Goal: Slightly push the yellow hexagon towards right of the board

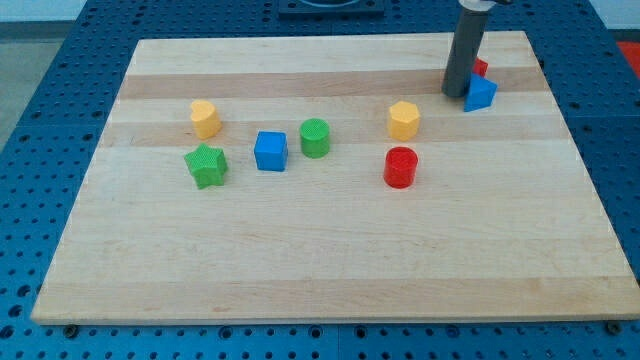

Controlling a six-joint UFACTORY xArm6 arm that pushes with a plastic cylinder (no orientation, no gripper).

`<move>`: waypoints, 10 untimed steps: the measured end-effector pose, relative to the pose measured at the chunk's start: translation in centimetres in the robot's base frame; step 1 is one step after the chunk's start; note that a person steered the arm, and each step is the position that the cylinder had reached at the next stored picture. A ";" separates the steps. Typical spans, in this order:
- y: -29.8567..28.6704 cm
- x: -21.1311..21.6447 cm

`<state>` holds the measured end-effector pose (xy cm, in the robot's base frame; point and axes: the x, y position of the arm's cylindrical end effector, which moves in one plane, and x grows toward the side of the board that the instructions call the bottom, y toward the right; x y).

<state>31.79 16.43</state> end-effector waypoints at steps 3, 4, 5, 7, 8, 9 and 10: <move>-4.2 -0.6; -7.8 -0.5; -11.5 -0.3; -12.5 6.8; -11.7 8.0; -10.5 8.0; -9.1 7.8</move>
<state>39.58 7.29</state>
